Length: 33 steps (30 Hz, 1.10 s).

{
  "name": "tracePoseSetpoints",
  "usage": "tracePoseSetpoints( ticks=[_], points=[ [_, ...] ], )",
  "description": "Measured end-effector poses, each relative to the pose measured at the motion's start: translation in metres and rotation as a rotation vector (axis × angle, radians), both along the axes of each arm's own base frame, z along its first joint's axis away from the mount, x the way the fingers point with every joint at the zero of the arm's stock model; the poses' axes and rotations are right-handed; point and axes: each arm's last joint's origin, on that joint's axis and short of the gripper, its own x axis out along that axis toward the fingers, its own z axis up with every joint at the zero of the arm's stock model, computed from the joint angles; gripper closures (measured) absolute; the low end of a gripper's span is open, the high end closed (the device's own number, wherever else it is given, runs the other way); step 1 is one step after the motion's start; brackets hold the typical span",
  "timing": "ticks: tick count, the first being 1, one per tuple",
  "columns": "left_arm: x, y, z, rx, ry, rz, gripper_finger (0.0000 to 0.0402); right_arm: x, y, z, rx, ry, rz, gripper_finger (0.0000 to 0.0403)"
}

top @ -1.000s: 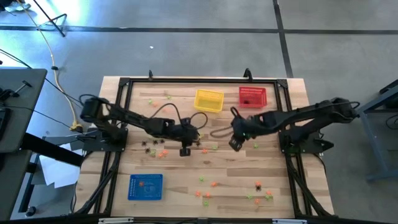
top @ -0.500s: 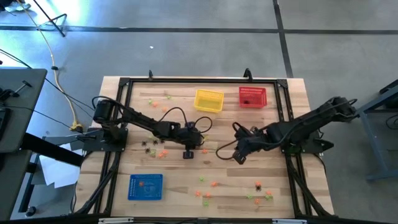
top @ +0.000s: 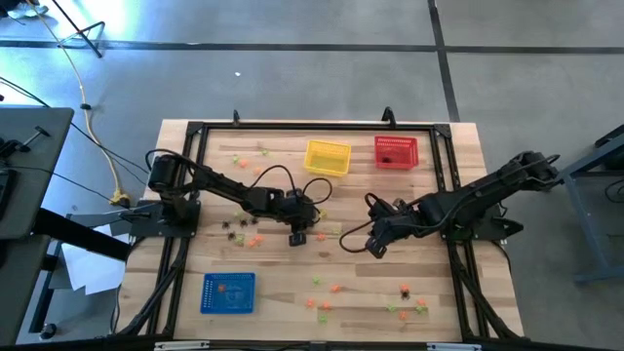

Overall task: Sort Halloween decoration
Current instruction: Put the black spider toy into the red bin

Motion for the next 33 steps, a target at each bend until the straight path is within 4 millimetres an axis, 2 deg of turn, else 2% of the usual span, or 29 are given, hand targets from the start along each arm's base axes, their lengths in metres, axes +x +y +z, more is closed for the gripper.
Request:
tracePoseSetpoints(
  ticks=[5,11,17,25,30,33],
  points=[
    [0.000,0.001,-0.001,-0.003,0.002,0.030,0.0393,0.000,0.000,0.000,0.000,0.000,-0.001,0.0289],
    [0.000,0.001,-0.001,-0.029,-0.010,0.070,0.0400,0.000,-0.001,0.000,-0.019,-0.005,-0.006,0.0289],
    [0.004,0.000,0.014,-0.043,-0.065,0.063,0.0401,-0.001,-0.001,0.000,-0.023,0.005,-0.006,0.0289],
    [0.012,-0.005,0.055,-0.035,-0.199,0.027,0.0401,-0.004,-0.002,-0.002,-0.035,0.041,-0.008,0.0289],
    [0.023,-0.007,0.092,0.021,-0.342,-0.024,0.0401,-0.009,-0.004,-0.003,-0.043,0.090,-0.030,0.0289],
    [0.028,-0.005,0.106,0.063,-0.373,-0.039,0.0401,-0.012,-0.003,-0.001,-0.030,0.088,-0.048,0.0289]
  ],
)
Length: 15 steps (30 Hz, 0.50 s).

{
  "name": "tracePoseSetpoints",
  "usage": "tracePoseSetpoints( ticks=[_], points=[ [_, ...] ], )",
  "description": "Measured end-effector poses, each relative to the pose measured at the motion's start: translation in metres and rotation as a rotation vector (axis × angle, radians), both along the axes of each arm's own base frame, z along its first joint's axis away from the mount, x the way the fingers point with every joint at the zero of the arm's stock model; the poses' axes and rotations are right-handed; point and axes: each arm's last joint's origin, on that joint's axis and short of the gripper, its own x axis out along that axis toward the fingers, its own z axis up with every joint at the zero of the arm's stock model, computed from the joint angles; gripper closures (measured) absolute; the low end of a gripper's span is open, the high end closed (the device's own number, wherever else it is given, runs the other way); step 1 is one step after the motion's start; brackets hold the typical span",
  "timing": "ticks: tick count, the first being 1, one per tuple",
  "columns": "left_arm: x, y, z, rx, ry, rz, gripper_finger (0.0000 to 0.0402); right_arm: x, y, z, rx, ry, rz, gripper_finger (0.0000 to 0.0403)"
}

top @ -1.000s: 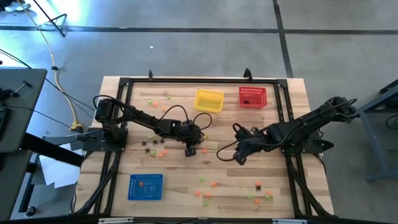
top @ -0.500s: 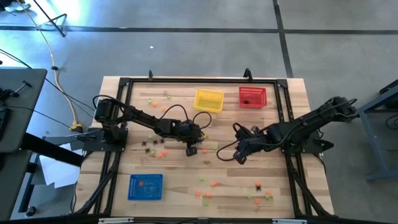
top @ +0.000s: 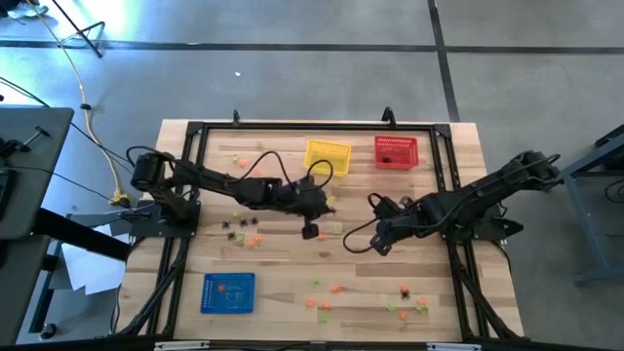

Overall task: Sort Halloween decoration
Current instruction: Put the black spider toy into the red bin

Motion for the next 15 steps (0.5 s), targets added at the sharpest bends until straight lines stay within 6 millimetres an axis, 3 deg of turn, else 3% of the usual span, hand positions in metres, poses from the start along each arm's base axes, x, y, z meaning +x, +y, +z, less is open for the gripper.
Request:
tracePoseSetpoints(
  ticks=[5,9,15],
  points=[
    [0.011,0.014,0.022,0.065,-0.123,-0.003,0.0401,-0.010,0.010,0.007,0.041,-0.037,-0.008,0.0289],
    [0.016,0.037,0.035,0.082,-0.209,0.025,0.0401,-0.018,0.021,0.013,0.079,-0.076,-0.020,0.0289],
    [0.030,0.080,0.029,0.041,-0.262,0.029,0.0401,-0.026,0.031,0.016,0.082,-0.121,-0.050,0.0289]
  ],
)
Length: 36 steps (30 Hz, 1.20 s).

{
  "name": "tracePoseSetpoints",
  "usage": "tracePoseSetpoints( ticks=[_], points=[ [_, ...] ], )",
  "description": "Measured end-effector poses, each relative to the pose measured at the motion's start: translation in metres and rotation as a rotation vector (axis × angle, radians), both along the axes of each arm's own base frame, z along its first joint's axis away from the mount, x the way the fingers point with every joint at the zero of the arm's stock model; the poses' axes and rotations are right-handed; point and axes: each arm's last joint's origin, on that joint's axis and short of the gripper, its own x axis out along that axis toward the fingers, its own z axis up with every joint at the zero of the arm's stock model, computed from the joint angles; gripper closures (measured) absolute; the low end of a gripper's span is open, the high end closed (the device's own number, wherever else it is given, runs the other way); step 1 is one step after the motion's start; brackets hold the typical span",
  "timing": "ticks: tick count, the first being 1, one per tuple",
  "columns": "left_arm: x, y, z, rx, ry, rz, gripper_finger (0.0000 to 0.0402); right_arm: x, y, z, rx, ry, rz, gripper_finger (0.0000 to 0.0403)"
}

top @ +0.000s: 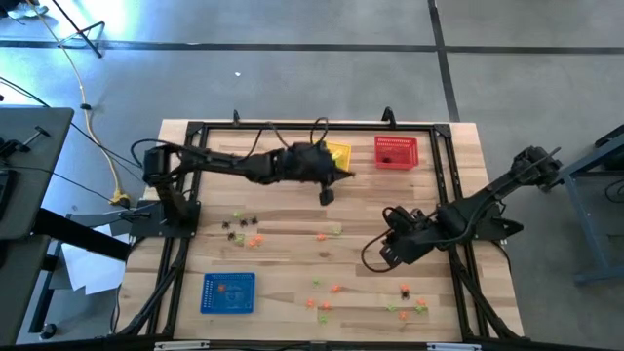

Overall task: Sort Halloween decoration
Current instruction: Put the black spider toy into the red bin

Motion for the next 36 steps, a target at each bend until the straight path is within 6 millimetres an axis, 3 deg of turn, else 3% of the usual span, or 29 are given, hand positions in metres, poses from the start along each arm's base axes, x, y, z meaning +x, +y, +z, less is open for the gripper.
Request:
tracePoseSetpoints(
  ticks=[10,17,28,36],
  points=[
    [0.071,0.052,-0.021,-0.058,-0.049,-0.041,0.0401,-0.001,0.002,0.000,-0.008,-0.014,-0.018,0.0289],
    [0.104,0.087,-0.038,-0.073,-0.054,-0.015,0.0401,-0.001,0.002,0.000,-0.001,-0.007,-0.014,0.0289],
    [0.118,0.136,-0.065,-0.110,-0.055,0.063,0.0401,-0.001,0.001,0.000,0.000,-0.006,-0.018,0.0289],
    [0.117,0.149,-0.088,-0.206,-0.035,0.063,0.0401,0.000,0.000,0.000,0.010,-0.007,-0.039,0.0289]
  ],
)
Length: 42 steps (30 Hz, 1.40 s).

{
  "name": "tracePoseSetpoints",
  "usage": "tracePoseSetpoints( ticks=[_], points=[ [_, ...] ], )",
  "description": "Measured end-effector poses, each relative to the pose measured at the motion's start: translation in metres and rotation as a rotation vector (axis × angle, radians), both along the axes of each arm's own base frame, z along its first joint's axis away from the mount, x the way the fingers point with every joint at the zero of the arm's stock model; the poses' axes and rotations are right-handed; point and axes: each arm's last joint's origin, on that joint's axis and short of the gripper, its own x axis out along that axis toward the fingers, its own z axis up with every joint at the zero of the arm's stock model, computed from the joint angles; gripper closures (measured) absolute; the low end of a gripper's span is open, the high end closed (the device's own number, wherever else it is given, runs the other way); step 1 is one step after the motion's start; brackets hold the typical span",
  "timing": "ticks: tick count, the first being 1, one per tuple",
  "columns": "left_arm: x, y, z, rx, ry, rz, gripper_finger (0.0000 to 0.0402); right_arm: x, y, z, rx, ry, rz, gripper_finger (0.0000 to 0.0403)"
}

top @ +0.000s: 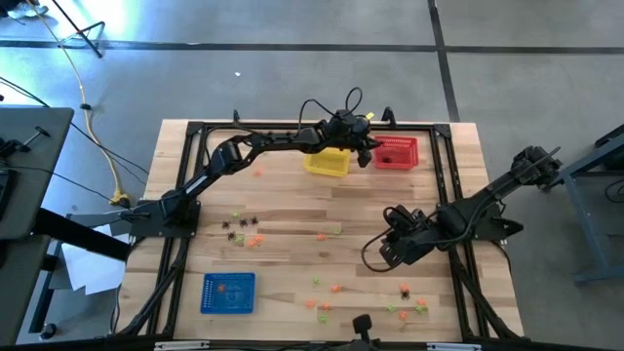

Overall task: Sort Halloween decoration
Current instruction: Put the black spider toy into the red bin, then put the green spider toy into the yellow bin

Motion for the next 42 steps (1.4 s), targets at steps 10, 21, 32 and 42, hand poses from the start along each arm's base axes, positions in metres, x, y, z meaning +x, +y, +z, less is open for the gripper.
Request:
tracePoseSetpoints(
  ticks=[10,21,32,42],
  points=[
    [0.005,-0.009,0.001,0.007,-0.019,-0.025,0.0401,0.000,0.000,0.000,-0.004,-0.003,-0.002,0.0289],
    [0.007,-0.014,0.002,0.038,-0.025,-0.040,0.0396,0.000,0.000,0.000,-0.012,-0.006,-0.001,0.0289],
    [0.011,-0.018,0.011,0.101,-0.111,-0.054,0.0316,0.000,0.000,0.000,-0.013,-0.006,-0.001,0.0289],
    [0.010,-0.053,0.022,0.018,0.058,-0.187,0.0305,0.000,0.000,0.000,-0.013,-0.007,-0.001,0.0289]
  ],
)
